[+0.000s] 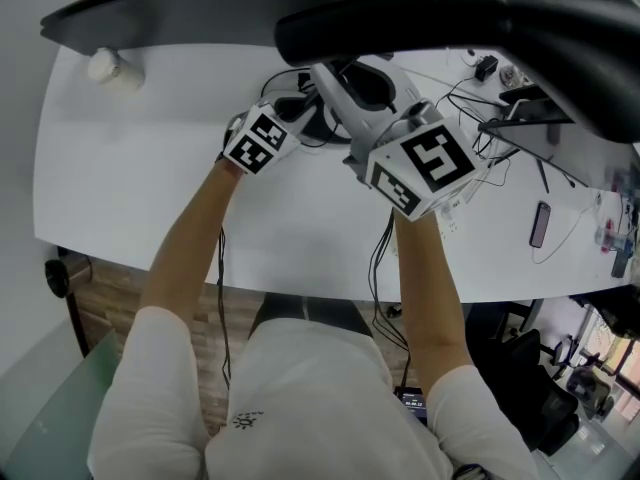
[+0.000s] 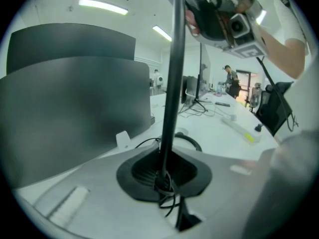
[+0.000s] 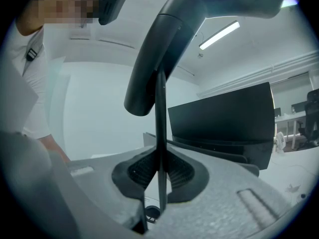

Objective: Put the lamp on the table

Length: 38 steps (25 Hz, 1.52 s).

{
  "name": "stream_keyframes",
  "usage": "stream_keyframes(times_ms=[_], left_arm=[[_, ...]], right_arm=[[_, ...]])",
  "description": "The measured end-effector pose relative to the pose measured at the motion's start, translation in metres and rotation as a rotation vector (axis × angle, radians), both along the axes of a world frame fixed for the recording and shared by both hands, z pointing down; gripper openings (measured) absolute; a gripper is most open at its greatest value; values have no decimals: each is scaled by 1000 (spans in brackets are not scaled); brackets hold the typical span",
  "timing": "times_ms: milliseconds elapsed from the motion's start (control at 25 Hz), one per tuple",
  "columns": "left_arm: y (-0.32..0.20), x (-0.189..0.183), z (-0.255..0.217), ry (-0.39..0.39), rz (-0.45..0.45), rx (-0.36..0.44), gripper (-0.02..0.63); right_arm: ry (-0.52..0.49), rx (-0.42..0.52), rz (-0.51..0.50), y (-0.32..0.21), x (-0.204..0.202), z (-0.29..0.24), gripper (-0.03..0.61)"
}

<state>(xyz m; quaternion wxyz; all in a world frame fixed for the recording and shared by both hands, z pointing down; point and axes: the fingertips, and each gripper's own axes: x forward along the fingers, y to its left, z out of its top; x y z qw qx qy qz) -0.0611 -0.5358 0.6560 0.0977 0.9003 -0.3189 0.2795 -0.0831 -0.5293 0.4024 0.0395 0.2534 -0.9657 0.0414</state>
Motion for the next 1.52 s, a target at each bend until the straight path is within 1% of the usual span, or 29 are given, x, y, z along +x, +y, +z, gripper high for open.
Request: stream_keyframes(times_ms=[440,920,1160,1240,1280,1320,1520], left_arm=[[-2,-4,8,7,-14,-15,32],[-3,-7,9,43,-69,-28,32],[-6,-10,8,40,-113,-20,34],[-5,-10,5,50,-128,-19,41],[-5,-9,3,58,-132,-21,55],[-5,-8,1,62,-132,-23,71],[-1,-10,-5,48,-140,-21,104]], right_arm=[[9,-4,-18,-4,-16,8,35],[3,-11,-19,-6,-18,9,37],[-6,-9,-17,-7,-22,11,44],[0,-2,-19,-6,-22,12,48],[6,1,-21,-6,-23,13,71],[12,4,-23,-5,-23,14,115],[26,-3,-16,-3,-20,17,121]])
